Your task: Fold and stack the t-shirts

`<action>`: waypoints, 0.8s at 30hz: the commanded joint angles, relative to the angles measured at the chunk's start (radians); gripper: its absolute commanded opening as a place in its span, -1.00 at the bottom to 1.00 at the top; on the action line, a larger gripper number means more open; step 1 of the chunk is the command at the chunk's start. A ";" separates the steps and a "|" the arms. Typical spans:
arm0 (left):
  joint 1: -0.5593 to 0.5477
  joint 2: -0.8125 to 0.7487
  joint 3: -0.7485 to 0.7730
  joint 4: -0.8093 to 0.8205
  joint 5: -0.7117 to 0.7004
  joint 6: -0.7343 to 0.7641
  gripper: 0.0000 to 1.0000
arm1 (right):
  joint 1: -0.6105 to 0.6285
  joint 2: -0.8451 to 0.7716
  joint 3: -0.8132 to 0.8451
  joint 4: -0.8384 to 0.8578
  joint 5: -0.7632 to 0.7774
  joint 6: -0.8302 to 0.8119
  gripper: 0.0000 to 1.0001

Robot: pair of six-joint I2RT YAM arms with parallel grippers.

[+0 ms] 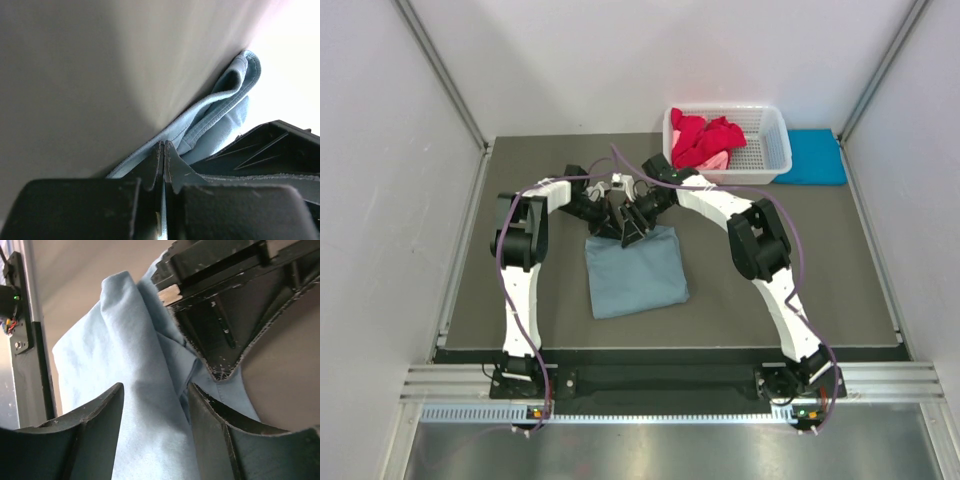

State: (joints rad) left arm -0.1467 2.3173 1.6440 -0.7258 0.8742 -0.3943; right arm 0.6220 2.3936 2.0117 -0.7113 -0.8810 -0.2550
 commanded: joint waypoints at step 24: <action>-0.001 0.045 0.000 0.006 -0.034 0.015 -1.00 | 0.010 -0.071 -0.057 0.110 -0.073 0.088 -0.53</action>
State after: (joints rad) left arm -0.1429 2.3295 1.6444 -0.7227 0.9009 -0.4091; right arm 0.6216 2.3928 1.9568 -0.6636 -0.9146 -0.1825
